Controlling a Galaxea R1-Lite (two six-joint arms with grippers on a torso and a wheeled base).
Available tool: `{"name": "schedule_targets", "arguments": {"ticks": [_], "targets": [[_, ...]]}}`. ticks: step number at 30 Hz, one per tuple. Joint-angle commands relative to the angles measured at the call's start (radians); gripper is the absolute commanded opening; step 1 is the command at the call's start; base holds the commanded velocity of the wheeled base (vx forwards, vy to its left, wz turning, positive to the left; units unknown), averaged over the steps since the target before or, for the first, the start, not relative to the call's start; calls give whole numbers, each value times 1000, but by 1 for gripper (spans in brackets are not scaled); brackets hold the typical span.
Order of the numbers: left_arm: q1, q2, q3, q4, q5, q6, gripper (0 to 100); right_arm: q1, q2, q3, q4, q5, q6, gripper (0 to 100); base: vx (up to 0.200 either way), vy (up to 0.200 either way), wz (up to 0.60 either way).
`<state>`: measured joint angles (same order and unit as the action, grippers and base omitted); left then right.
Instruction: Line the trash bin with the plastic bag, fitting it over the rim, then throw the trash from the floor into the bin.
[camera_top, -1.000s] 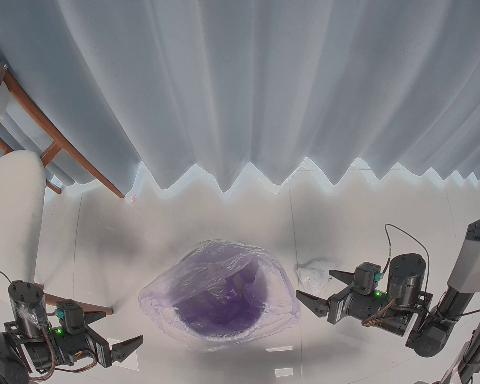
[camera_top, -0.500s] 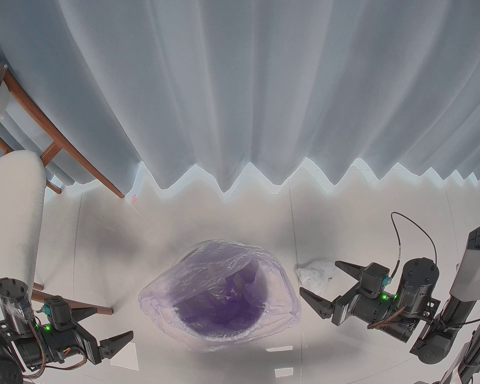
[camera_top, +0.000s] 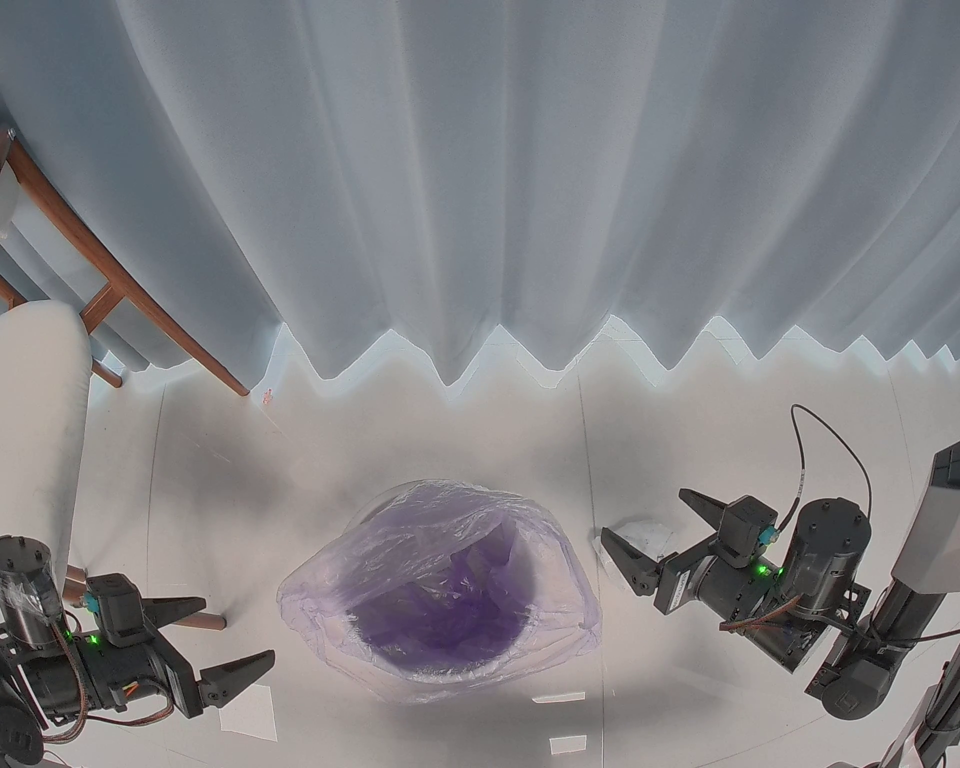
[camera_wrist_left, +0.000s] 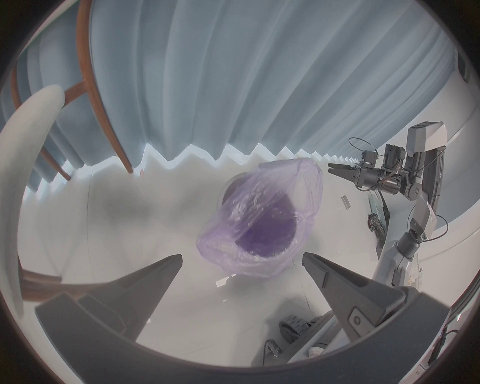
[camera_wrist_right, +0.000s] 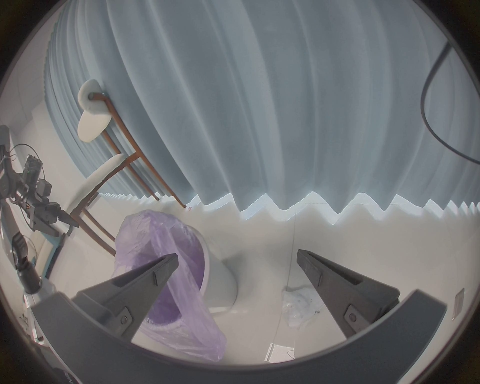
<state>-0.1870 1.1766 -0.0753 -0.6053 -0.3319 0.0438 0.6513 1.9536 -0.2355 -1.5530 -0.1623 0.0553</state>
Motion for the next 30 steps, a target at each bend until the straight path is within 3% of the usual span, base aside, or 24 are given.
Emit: {"name": "schedule_targets", "arguments": {"ticks": [1,6,16,20,25,27,28,29,30], "targets": [[-2,86,-14,-51,-1,65,100,11,-4,-13,-15,-59,-3,100,0,0,0],[9,117,40,-65,-2,180,100,22,27,-34,-15,-74,-3,100,0,0,0],[3,268,-86,-71,-2,361,100,21,60,-80,-18,-77,-5,100,0,0,0],[-3,368,-109,-142,-9,406,100,21,57,-73,-18,-77,-6,100,0,0,0],[-54,555,-127,-346,-50,427,100,24,-59,-33,-16,-69,-6,100,0,0,0],[-68,595,-123,-396,-121,444,100,24,-88,-4,-16,-39,-25,100,0,0,0],[-68,595,-123,-396,-121,444,100,24,-88,-4,-16,-39,-25,100,0,0,0],[-78,624,-129,-424,-145,449,100,24,-111,33,-18,30,-61,100,0,0,0],[-80,626,-130,-426,-144,447,100,24,-116,42,-18,44,-68,100,0,0,0]]}}
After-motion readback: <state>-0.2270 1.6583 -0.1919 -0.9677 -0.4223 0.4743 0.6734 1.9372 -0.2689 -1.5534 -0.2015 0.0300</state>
